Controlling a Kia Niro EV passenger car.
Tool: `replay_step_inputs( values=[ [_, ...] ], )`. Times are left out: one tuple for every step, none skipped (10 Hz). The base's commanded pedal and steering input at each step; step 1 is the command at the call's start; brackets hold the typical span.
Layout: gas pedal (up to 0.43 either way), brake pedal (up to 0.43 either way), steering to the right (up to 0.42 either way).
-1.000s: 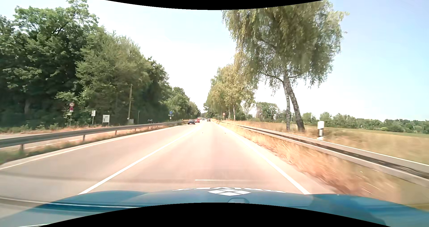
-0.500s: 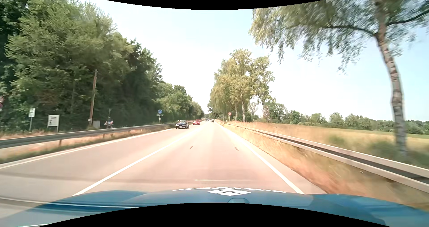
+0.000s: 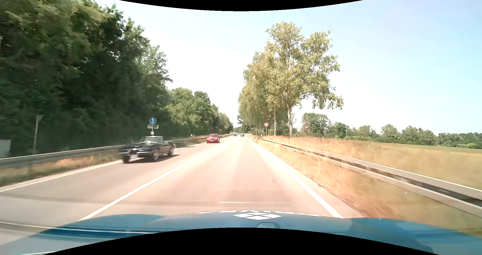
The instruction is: Follow the waypoints while adhering to traffic rules and regulations
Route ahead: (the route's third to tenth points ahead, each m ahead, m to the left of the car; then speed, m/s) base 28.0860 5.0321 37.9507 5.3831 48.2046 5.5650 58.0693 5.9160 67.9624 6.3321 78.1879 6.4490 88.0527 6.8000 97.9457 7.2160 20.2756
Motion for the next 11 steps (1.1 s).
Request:
replay_step_inputs(
  values=[
    [0.11,0.0,-0.009],
    [0.11,0.0,-0.009],
    [0.11,0.0,-0.008],
    [0.11,0.0,-0.006],
    [0.11,0.0,-0.004],
    [0.11,0.0,-0.003],
    [0.118,0.0,-0.003],
    [0.118,0.0,-0.003],
    [0.118,0.0,-0.003],
    [0.118,0.0,-0.003],
    [0.118,0.0,-0.003]
  ],
)
